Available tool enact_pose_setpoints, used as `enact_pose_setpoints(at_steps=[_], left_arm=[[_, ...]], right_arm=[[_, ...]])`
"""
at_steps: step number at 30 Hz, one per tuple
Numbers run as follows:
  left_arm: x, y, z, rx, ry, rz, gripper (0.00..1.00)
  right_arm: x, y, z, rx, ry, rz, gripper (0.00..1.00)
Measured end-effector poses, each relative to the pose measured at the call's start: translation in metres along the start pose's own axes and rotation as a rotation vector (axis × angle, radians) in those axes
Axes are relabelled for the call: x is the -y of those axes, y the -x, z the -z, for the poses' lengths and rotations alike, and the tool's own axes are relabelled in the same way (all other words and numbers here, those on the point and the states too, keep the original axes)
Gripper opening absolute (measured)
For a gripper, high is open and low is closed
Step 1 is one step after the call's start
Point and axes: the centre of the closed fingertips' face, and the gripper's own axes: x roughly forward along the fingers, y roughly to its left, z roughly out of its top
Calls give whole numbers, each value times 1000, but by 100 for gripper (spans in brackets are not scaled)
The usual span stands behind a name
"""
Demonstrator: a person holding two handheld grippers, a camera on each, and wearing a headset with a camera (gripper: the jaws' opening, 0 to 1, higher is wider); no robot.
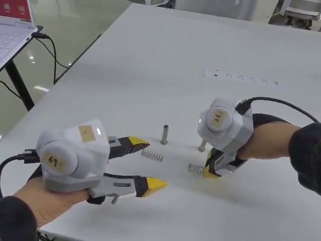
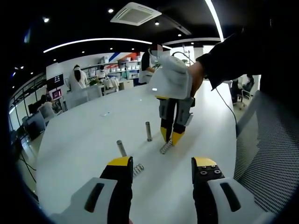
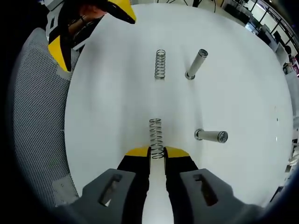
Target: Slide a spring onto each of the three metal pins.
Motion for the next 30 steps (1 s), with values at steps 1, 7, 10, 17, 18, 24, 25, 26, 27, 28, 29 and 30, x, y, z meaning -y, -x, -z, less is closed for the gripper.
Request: enact_pose_setpoints(at_steps=[1, 7, 10, 17, 18, 24, 25, 26, 27, 28, 29, 30], left_arm=[[1, -1, 0, -1, -2, 4, 49], [6, -8, -2, -6, -10, 30, 48], [12, -13, -5, -5, -17, 56, 48], [23, -22, -11, -6, -38, 113, 45], [24, -22, -12, -5, -39, 116, 45], [34, -30, -17, -4, -63, 156, 42], [36, -31, -18, -1, -65, 162, 41], [38, -32, -20, 2, -71, 171, 40], [41, -33, -21, 3, -75, 178, 39], [44, -34, -22, 4, -83, 189, 38], [46, -35, -23, 5, -88, 195, 37], [48, -36, -23, 5, -95, 203, 36]], right_arm=[[-2, 3, -1, 5, -2, -2, 13], [-9, 19, -7, 2, 22, -1, 13], [-16, 30, -11, 12, 28, -12, 13], [-38, 51, -21, 47, 50, -42, 13], [-40, 54, -22, 48, 57, -43, 13], [-54, 69, -26, 70, 63, -40, 13], [-56, 70, -27, 69, 65, -40, 13], [-58, 71, -27, 72, 66, -39, 13], [-59, 72, -28, 74, 68, -39, 13], [-61, 73, -28, 74, 69, -39, 13], [-62, 73, -28, 72, 72, -37, 13], [-63, 74, -28, 70, 77, -36, 13]])
